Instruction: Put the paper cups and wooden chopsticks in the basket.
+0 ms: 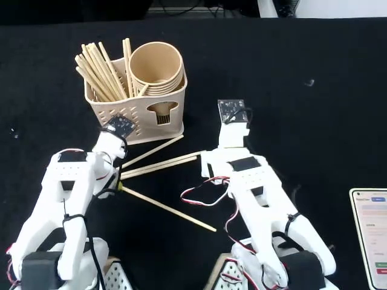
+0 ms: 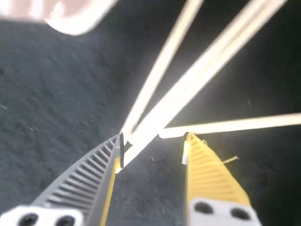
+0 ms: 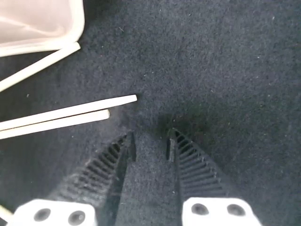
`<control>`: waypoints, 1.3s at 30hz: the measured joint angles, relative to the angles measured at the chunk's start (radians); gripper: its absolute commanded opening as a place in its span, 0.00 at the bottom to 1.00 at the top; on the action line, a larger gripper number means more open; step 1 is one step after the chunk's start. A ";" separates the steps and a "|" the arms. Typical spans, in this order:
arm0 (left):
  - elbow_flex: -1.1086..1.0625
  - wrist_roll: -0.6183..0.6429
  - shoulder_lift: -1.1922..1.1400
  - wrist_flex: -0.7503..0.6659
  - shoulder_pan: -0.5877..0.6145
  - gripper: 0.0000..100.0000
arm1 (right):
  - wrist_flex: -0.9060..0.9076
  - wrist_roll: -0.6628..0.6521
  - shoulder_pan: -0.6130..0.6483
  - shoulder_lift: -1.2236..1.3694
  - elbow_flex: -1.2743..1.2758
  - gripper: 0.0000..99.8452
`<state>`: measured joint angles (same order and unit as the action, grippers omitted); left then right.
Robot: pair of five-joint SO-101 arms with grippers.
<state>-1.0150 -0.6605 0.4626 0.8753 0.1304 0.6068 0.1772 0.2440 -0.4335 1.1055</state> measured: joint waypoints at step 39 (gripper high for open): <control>-0.107 -0.186 0.011 0.048 0.011 0.18 | 0.000 0.000 0.000 0.000 0.000 0.12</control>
<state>-1.1224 -0.8462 0.4733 0.9229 0.1412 0.6068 0.1772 0.2440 -0.4335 1.1055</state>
